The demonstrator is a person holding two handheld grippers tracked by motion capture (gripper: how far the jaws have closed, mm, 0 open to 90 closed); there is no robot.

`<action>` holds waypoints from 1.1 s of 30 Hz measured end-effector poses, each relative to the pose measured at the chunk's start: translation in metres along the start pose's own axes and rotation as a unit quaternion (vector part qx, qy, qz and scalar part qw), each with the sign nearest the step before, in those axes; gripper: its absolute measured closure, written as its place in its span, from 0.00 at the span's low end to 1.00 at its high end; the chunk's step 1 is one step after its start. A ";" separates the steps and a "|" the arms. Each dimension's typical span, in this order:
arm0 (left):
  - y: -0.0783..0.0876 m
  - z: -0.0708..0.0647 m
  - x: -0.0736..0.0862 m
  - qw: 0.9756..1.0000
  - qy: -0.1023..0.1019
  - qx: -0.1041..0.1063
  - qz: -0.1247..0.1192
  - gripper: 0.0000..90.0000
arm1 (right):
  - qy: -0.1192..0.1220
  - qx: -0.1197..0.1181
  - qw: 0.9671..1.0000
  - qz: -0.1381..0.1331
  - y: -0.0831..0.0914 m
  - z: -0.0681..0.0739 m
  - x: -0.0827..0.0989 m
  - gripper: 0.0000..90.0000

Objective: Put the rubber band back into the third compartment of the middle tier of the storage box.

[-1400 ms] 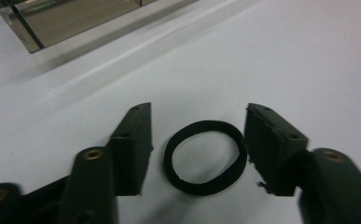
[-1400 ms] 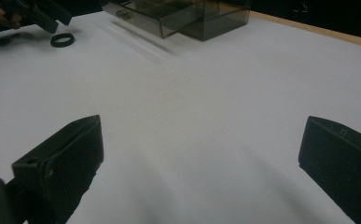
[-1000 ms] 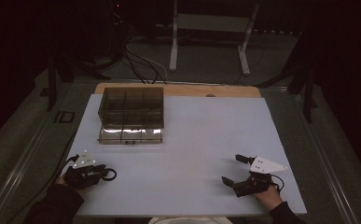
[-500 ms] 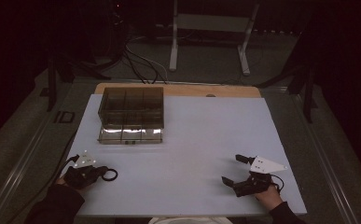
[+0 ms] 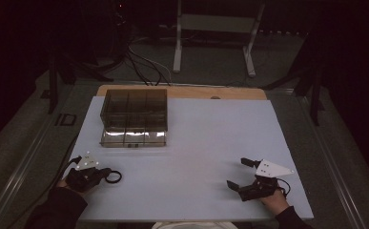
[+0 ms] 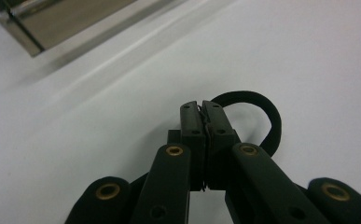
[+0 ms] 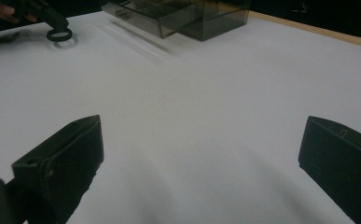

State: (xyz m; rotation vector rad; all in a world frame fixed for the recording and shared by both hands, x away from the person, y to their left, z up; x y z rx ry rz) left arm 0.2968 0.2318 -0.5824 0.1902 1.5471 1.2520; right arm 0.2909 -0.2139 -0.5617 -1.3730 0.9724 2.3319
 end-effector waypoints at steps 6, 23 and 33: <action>0.002 0.001 -0.007 1.000 -0.003 0.005 -0.005 1.00 | 0.002 0.000 1.000 -0.001 0.001 0.000 0.000 0.00; 0.006 0.004 -0.041 0.999 -0.022 0.015 -0.023 1.00 | 0.003 -0.001 1.000 -0.001 0.000 0.000 0.000 0.00; 0.005 0.009 -0.068 0.998 -0.036 0.017 -0.043 1.00 | 0.002 -0.001 1.000 -0.001 0.000 0.000 0.000 0.00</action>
Point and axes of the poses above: each handheld gripper's, and its own axes: y roughly backward along the jaws, x roughly out of its underside, z roughly to its left, the point moved 9 cm from there along -y, roughly forward along the jaws, and after that the axes turned 15 degrees about -y, right-handed, at the moved point
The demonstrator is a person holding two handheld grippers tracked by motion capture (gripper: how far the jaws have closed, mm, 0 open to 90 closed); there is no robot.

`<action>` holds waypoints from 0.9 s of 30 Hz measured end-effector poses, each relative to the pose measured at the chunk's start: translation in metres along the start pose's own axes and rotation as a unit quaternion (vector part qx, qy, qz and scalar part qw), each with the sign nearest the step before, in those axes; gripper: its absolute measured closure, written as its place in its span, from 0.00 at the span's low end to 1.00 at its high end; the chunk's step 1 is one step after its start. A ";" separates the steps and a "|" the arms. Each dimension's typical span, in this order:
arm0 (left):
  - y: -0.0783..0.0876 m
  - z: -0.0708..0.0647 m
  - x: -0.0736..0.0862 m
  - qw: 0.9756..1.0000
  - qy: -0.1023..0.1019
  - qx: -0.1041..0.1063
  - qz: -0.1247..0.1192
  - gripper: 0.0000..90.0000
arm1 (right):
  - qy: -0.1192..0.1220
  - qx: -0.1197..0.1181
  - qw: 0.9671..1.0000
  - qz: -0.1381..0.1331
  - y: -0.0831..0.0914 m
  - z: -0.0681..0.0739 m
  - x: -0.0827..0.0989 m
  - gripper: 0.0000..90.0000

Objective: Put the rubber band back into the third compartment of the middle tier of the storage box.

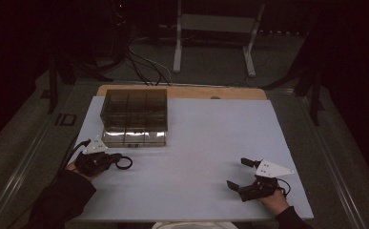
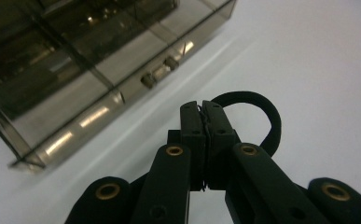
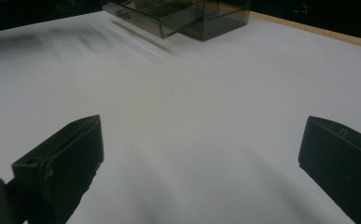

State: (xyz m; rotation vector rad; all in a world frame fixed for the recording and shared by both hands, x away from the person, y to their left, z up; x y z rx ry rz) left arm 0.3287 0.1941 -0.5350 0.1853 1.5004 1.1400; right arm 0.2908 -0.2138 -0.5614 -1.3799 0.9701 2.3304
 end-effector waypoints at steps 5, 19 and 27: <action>-0.002 0.004 -0.012 1.000 -0.003 0.002 -0.008 1.00 | 0.000 -0.001 1.000 0.000 0.000 0.000 0.000 0.00; -0.004 0.017 -0.038 1.000 -0.005 0.000 -0.027 1.00 | -0.001 -0.001 1.000 0.000 0.000 0.000 0.000 0.00; -0.002 0.026 -0.056 0.999 -0.011 0.000 -0.041 1.00 | -0.001 -0.001 1.000 0.000 0.000 0.000 0.000 0.00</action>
Point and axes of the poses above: each handheld gripper's, and its own axes: y roughly backward along the jaws, x roughly out of its underside, z roughly to its left, the point moved 9 cm from there along -y, roughly forward along the jaws, and after that the axes turned 15 degrees about -y, right-handed, at the moved point
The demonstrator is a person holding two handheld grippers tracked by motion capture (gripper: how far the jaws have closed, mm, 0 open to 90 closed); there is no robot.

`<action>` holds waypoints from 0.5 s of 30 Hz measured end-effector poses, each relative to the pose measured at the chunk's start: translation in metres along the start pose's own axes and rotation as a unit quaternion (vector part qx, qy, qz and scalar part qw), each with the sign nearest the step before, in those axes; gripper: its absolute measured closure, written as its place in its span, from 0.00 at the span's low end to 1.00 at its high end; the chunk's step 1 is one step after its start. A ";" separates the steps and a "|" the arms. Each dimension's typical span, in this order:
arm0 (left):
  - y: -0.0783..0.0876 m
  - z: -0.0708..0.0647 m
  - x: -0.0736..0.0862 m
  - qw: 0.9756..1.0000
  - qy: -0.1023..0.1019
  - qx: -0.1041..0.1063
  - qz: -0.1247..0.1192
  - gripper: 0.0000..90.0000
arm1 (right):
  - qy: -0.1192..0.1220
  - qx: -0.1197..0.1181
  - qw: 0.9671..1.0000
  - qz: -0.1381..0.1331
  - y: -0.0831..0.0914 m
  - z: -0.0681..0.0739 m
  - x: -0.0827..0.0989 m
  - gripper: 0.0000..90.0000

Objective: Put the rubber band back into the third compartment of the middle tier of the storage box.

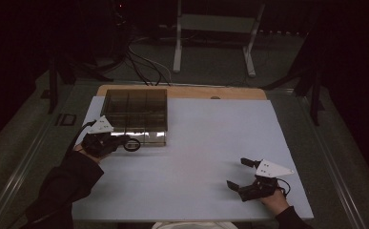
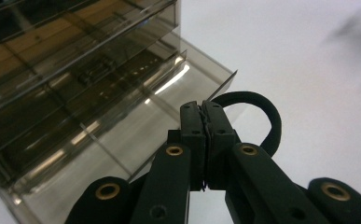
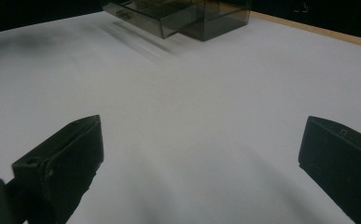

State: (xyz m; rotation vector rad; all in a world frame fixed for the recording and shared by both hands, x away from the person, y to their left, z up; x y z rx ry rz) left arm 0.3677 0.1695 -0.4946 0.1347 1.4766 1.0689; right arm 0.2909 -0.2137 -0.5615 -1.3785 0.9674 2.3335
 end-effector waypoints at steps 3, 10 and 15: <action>-0.004 0.002 -0.007 1.000 -0.004 -0.002 -0.004 1.00 | -0.001 0.000 1.000 0.001 0.000 0.000 0.000 0.00; -0.011 0.006 -0.023 1.000 -0.010 -0.005 -0.012 1.00 | 0.000 0.000 1.000 0.000 0.000 0.000 0.000 0.00; -0.016 0.005 -0.036 1.000 -0.014 -0.008 -0.022 1.00 | 0.000 -0.001 1.000 0.001 0.000 0.000 0.000 0.00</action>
Point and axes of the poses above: each handheld gripper's, and its own axes: y roughly backward along the jaws, x roughly out of its underside, z roughly to its left, the point moved 9 cm from there along -y, roughly forward along the jaws, and after that the axes turned 15 degrees about -y, right-handed, at the moved point
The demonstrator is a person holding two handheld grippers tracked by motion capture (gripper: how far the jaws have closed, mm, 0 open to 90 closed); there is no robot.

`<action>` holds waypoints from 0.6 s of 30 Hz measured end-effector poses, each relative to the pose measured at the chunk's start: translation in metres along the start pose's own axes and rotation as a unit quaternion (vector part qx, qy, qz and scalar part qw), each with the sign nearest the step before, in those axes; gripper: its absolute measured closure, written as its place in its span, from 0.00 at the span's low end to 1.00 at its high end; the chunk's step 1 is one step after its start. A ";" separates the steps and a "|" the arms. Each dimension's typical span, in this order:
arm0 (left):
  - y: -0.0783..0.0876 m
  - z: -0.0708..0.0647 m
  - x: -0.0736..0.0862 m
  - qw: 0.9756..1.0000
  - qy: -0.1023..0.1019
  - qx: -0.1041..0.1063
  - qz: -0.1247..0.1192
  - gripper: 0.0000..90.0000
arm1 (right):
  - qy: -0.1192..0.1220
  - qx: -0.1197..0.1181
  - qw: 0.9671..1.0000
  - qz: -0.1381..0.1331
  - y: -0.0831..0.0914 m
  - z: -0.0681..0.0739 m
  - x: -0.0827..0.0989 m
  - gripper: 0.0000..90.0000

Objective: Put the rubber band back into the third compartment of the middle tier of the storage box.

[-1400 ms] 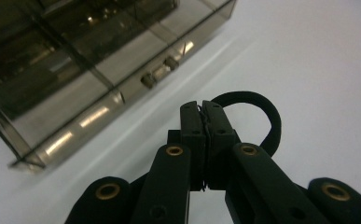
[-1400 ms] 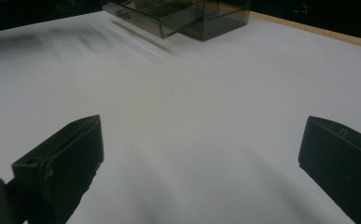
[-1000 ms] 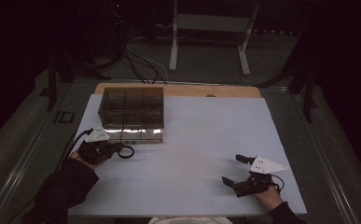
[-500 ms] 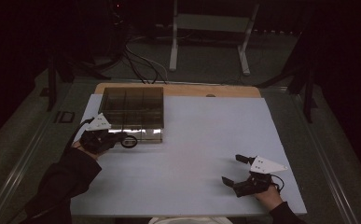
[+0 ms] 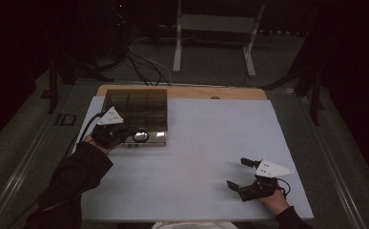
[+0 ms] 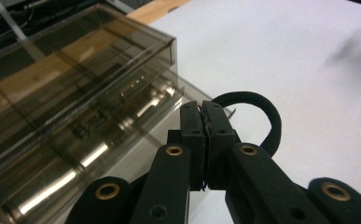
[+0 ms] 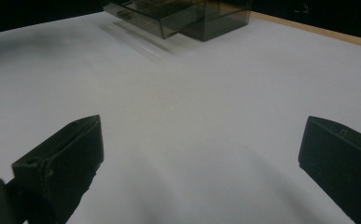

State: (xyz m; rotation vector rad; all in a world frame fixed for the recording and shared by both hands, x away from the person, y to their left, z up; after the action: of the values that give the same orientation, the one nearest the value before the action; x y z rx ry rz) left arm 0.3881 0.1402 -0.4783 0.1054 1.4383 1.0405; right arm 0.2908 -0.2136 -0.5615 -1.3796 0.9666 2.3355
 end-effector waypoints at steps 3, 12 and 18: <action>-0.003 0.001 -0.008 1.000 0.000 -0.002 -0.007 1.00 | 0.001 0.000 1.000 0.000 0.000 0.000 0.000 0.00; -0.011 0.009 -0.017 1.000 0.012 -0.024 -0.013 1.00 | 0.002 0.000 1.000 0.000 0.000 0.000 0.000 0.00; -0.020 0.011 -0.019 0.999 0.023 -0.029 -0.020 1.00 | 0.003 0.000 1.000 0.001 0.000 0.000 0.000 0.00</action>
State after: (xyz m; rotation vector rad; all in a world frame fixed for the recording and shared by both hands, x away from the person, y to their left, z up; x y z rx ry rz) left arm 0.4111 0.1221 -0.4741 0.0112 1.4460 1.0571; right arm 0.2906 -0.2134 -0.5618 -1.3870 0.9696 2.3347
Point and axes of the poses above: each handheld gripper's, and its own axes: y roughly backward along the jaws, x roughly out of its underside, z roughly to its left, the point moved 9 cm from there along -y, roughly forward along the jaws, and after that the axes turned 15 degrees about -y, right-handed, at the moved point
